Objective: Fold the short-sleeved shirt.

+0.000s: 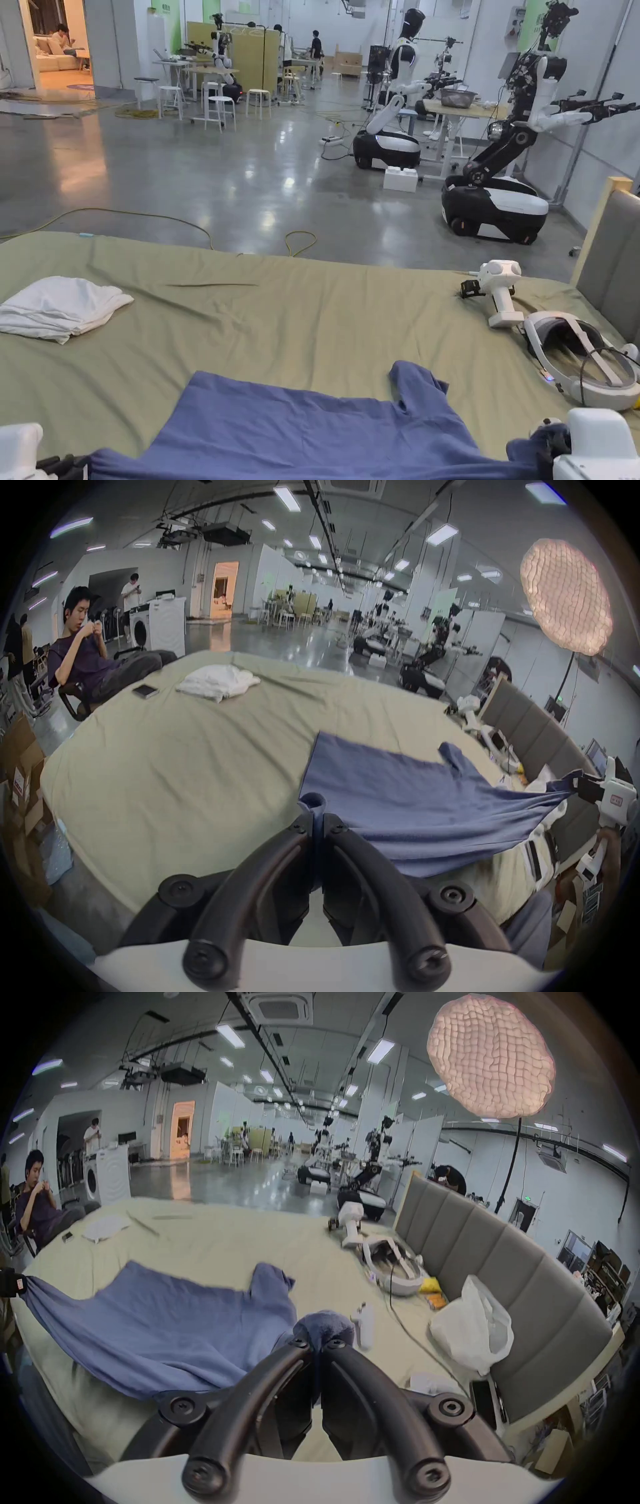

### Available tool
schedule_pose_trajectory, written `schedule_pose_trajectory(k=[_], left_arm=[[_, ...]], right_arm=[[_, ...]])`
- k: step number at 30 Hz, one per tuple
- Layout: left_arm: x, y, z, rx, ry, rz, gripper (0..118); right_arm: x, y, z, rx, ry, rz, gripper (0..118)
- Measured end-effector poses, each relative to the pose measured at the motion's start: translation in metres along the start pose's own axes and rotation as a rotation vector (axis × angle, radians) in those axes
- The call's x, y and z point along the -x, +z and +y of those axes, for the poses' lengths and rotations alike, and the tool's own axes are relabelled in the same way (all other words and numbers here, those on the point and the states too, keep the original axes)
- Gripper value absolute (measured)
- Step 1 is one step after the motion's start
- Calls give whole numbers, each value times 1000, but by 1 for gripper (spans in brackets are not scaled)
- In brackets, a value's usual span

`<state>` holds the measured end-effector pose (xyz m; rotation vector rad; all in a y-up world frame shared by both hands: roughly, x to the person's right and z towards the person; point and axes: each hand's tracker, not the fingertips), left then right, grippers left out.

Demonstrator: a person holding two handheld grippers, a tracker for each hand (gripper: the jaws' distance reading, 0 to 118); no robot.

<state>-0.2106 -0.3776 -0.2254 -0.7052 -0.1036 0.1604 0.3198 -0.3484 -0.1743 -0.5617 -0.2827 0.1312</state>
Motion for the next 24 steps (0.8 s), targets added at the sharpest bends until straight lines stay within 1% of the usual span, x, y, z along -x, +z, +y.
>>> schedule_pose_trajectory(k=[4, 7, 10, 11, 12, 13, 14, 15, 16, 18, 20, 24], left_arm=[[3, -24, -38, 132, 4, 4, 5], [1, -42, -59, 212, -7, 26, 5], [0, -53, -68, 229, -4, 34, 6], [0, -55, -71, 232, -4, 42, 7], [-1, -56, -71, 228, -5, 55, 10], [-1, -56, -70, 224, -7, 62, 20], [-2, -56, -68, 221, -7, 64, 33], [1, -56, -67, 208, -7, 67, 48], [0, -55, -64, 187, -11, 71, 64], [-2, -50, -54, 124, -17, 61, 65], [-5, -47, -46, 60, -22, 44, 65], [-29, -30, -19, -102, -51, 35, 65]], right_arm=[[5, -12, -47, 122, -28, 3, 3], [11, -24, -79, 200, -24, 7, 3], [11, -41, -106, 231, -15, 12, 4], [12, -43, -111, 240, -14, 9, 9], [17, -39, -112, 246, -14, -1, 19], [18, -39, -115, 247, -16, -4, 47], [18, -37, -114, 245, -21, -5, 70], [18, -36, -113, 240, -33, -7, 80], [21, -29, -107, 220, -42, -10, 79], [24, -21, -95, 157, -52, -6, 80], [29, -12, -79, 92, -62, -4, 83], [38, 0, -43, -71, -128, 46, 83]])
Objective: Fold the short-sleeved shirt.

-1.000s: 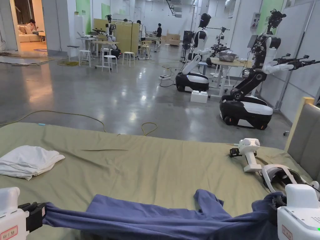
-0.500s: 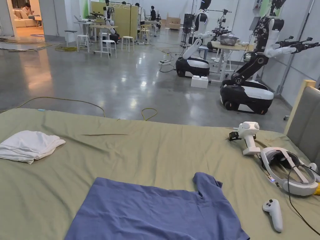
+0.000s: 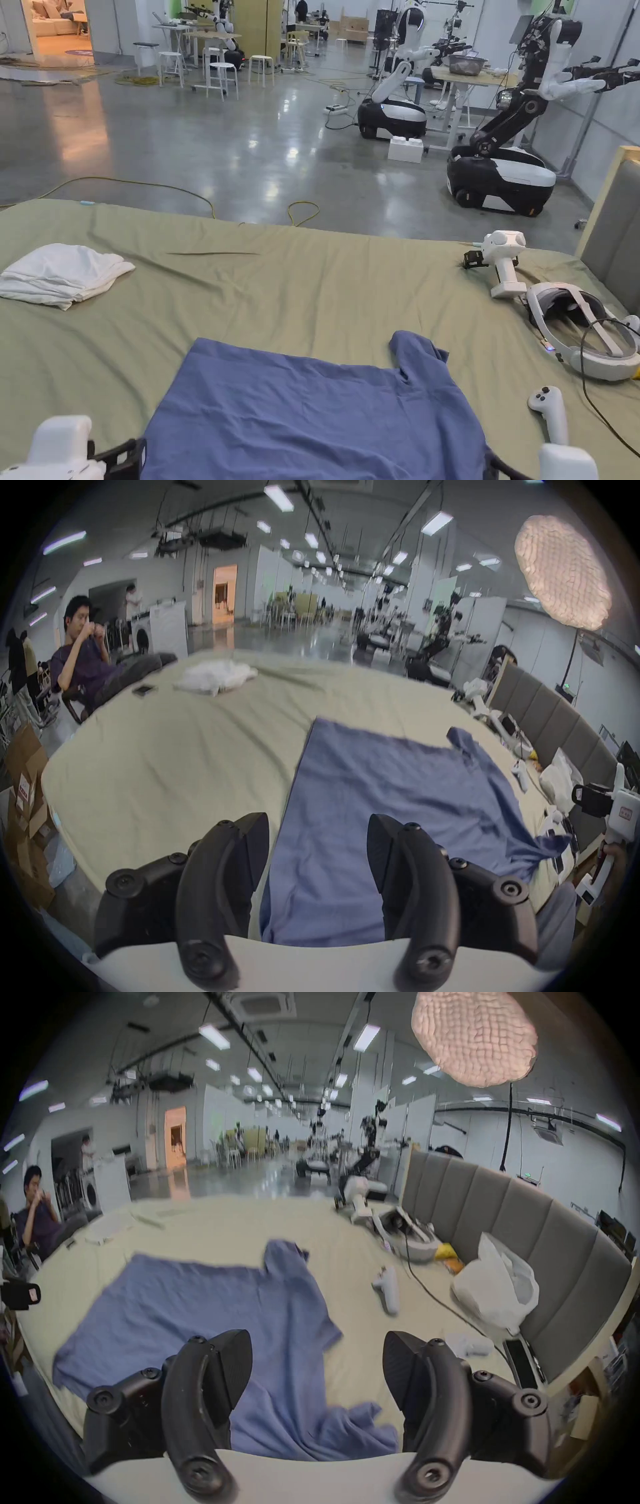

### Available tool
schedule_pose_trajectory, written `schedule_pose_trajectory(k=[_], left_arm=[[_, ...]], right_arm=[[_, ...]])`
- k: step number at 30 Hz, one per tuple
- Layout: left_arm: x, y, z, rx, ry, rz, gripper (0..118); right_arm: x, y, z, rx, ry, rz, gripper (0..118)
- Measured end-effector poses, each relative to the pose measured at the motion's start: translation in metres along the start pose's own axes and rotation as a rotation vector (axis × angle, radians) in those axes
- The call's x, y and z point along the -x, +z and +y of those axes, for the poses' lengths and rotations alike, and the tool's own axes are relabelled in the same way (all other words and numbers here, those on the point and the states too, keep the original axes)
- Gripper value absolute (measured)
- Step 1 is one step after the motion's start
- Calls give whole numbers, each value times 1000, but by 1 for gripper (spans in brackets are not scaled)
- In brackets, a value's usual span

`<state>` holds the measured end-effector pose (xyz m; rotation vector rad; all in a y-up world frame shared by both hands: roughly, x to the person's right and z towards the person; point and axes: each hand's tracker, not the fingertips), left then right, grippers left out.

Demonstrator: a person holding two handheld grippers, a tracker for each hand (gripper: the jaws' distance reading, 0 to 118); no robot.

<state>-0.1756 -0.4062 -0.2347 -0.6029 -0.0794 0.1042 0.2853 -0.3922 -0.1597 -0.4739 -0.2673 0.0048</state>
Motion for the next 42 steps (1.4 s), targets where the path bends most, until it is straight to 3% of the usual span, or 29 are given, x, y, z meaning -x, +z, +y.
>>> schedule_pose_trajectory(k=[6, 9, 11, 12, 14, 21, 25, 37, 39, 42], left_arm=[[-26, 5, 32, -197, -58, 29, 65], [-37, 8, 43, -295, -67, 25, 64], [-44, 12, 48, -350, -77, 19, 60], [-48, 15, 50, -380, -85, 6, 53], [-56, 19, 52, -434, -115, 9, 5], [-70, 14, 49, -439, -144, 13, 0], [-59, -17, 46, -319, -111, 0, 0], [-1, -251, 99, 198, -14, -37, 0], [-2, -290, 115, 251, -20, -19, 5], [-3, -345, 129, 376, -28, -22, 68]], right_arm=[[29, -1, 33, -209, -23, 23, 81], [45, 3, 44, -304, -21, 33, 55], [54, 4, 50, -341, -21, 57, 14], [58, 3, 52, -346, -14, 53, 6], [65, 3, 54, -378, 2, 69, 0], [80, -11, 53, -375, 5, 76, 0], [78, -29, 46, -330, -4, 84, 0], [61, -103, 13, -120, 20, 89, 0], [56, -115, 10, -94, 19, 82, 0], [50, -127, 5, -64, 20, 66, 0]])
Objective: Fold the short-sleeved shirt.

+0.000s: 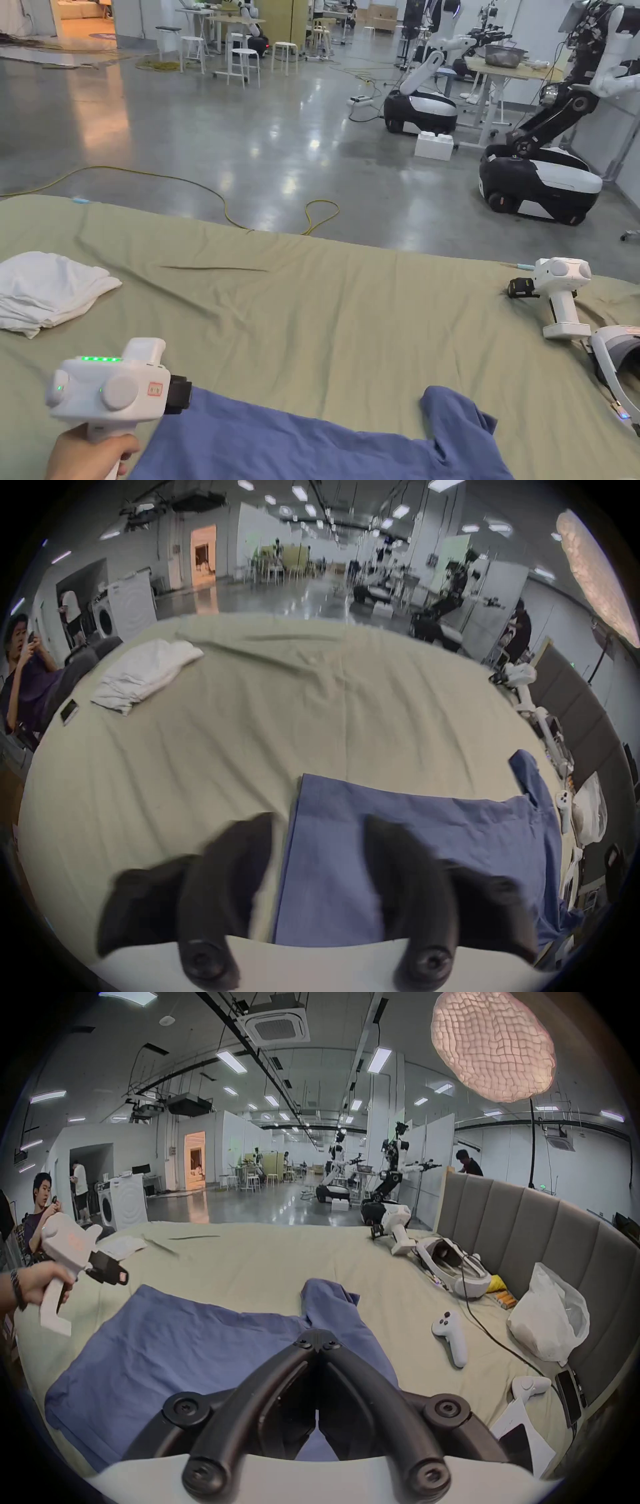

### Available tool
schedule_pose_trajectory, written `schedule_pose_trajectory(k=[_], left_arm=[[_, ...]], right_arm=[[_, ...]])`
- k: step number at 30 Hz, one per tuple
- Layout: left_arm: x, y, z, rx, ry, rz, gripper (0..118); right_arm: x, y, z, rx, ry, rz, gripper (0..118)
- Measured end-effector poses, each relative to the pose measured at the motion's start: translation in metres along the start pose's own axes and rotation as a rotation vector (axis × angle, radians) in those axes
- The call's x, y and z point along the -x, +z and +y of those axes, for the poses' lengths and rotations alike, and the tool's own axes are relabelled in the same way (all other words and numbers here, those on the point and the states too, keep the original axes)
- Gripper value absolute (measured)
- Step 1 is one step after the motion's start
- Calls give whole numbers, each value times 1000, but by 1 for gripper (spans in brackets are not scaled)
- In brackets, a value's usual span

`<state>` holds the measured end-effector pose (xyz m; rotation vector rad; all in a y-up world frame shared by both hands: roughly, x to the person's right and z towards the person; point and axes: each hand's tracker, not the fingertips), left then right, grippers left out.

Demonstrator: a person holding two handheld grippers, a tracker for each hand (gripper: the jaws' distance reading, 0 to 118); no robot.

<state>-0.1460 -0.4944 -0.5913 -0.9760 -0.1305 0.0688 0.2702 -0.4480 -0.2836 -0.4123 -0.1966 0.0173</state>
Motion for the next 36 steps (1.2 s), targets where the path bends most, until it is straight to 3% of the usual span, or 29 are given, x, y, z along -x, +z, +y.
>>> schedule_pose_trajectory(k=[1, 8, 11, 12, 14, 15, 18, 19, 21, 27, 36], left_arm=[[-7, -6, 4, 43, -4, -12, 75], [-38, -58, 10, 142, -136, 141, 76], [-49, -52, 5, 125, -140, 154, 73], [-54, -48, 2, 110, -141, 163, 67], [-55, -40, -1, 89, -176, 143, 31], [-59, -35, -4, 74, -197, 128, 13], [-60, -22, -8, 60, -230, 106, 7], [-63, -15, -11, 50, -251, 112, 7], [-57, -1, -13, 26, -254, 93, 6], [-41, 57, -23, -87, -206, 66, 6], [-33, 98, -41, -150, -192, 57, 6]], right_arm=[[-3, -4, -2, 11, 3, -4, 0], [-26, -18, -16, 83, 0, -48, 0], [-35, -22, -23, 118, -3, -70, 0], [-39, -24, -24, 131, -8, -75, 0], [-45, -30, -26, 156, -17, -87, 1], [-49, -36, -26, 181, -19, -99, 9], [-62, -58, -21, 261, 2, -103, 26], [-68, -66, -18, 284, -4, -82, 49], [-81, -83, -11, 307, -7, -66, 65], [-106, -131, 13, 363, 15, -61, 67], [-120, -198, 18, 559, -71, 38, 66]])
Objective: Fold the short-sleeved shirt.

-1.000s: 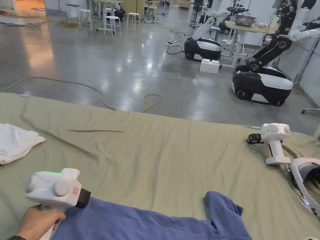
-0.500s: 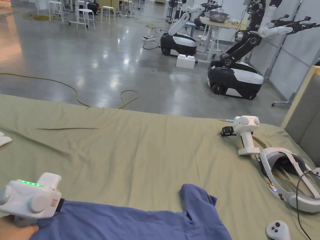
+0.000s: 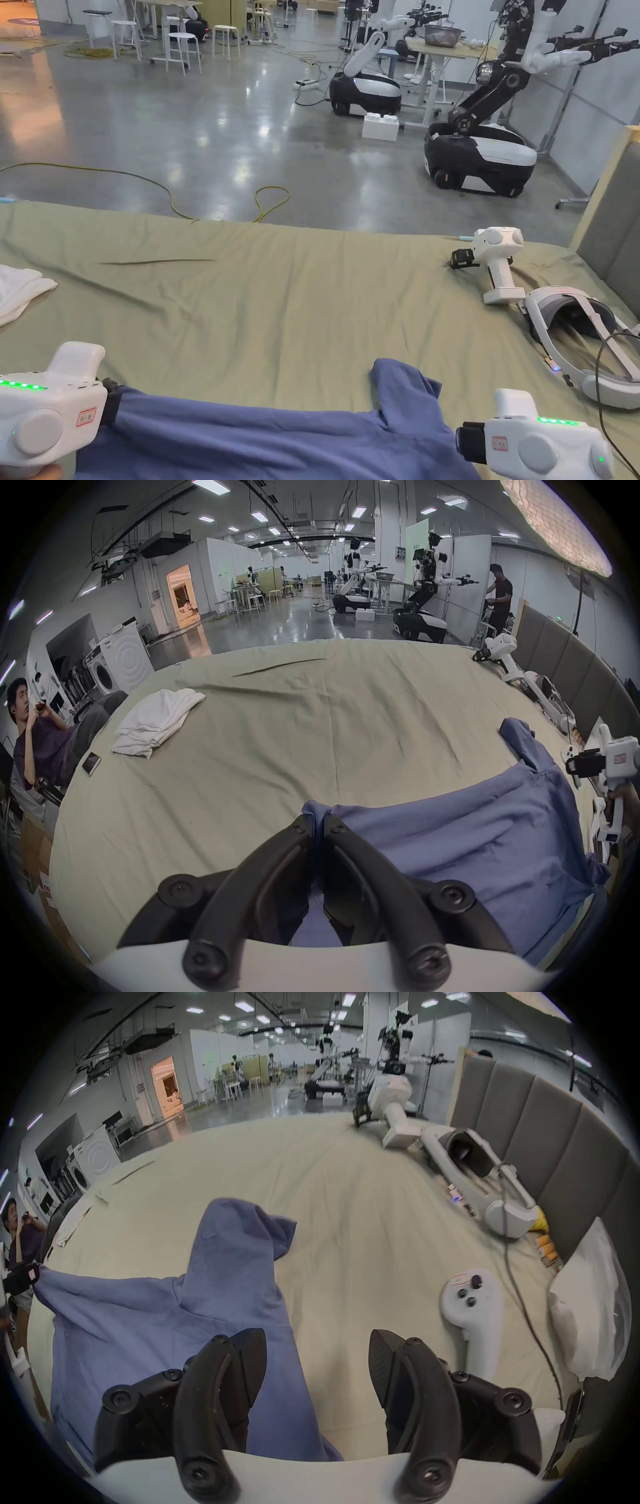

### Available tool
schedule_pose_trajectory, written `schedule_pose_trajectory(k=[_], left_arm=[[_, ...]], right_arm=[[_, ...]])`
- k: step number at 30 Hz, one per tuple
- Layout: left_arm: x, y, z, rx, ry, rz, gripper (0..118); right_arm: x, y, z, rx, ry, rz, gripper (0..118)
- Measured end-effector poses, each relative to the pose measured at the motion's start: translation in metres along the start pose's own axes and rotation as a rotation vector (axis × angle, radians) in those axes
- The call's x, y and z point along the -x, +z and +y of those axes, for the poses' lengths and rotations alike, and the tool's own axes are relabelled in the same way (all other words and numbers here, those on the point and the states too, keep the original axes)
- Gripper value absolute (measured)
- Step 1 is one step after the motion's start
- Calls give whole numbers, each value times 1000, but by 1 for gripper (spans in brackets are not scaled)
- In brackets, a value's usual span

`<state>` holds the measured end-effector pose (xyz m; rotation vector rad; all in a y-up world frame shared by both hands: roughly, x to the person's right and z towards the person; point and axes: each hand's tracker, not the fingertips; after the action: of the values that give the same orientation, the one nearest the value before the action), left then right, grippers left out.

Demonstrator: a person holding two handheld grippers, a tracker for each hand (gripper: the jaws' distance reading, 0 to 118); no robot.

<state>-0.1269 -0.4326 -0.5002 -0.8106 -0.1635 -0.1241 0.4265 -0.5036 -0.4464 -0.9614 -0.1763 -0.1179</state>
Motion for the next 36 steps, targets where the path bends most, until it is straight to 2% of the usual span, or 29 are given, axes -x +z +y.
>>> schedule_pose_trajectory(k=[3, 4, 5, 6, 7, 9, 13, 16, 22, 30, 36], left_arm=[[-3, 3, -6, 5, -7, 10, 6], [-2, 3, -8, 9, -2, 14, 6], [-3, 2, -11, 12, 1, 15, 6], [-2, 2, -13, 17, 6, 16, 6], [-1, 2, -15, 22, 13, 16, 6], [-3, 3, -19, 29, 17, 17, 6], [-6, 3, -24, 43, 17, 19, 6], [-5, 8, -24, 34, 32, 12, 6], [-5, 45, -11, -55, 66, -6, 6], [11, 136, 22, -252, 119, -21, 6], [27, 210, 61, -377, 115, -3, 6]], right_arm=[[1, -21, 2, 75, -36, 32, 63], [1, -26, 2, 97, -51, 42, 58], [2, -32, 1, 117, -64, 58, 47], [4, -38, -2, 152, -64, 65, 30], [6, -42, -4, 167, -62, 74, 17], [14, -40, -9, 126, -51, 73, 5], [26, -37, -12, 99, 47, 32, 4], [22, -20, -12, 16, 22, 28, 3], [24, 57, -2, -199, 26, 63, 3], [29, 183, 16, -444, 58, 60, 3], [29, 275, 39, -609, 53, 54, 3]])
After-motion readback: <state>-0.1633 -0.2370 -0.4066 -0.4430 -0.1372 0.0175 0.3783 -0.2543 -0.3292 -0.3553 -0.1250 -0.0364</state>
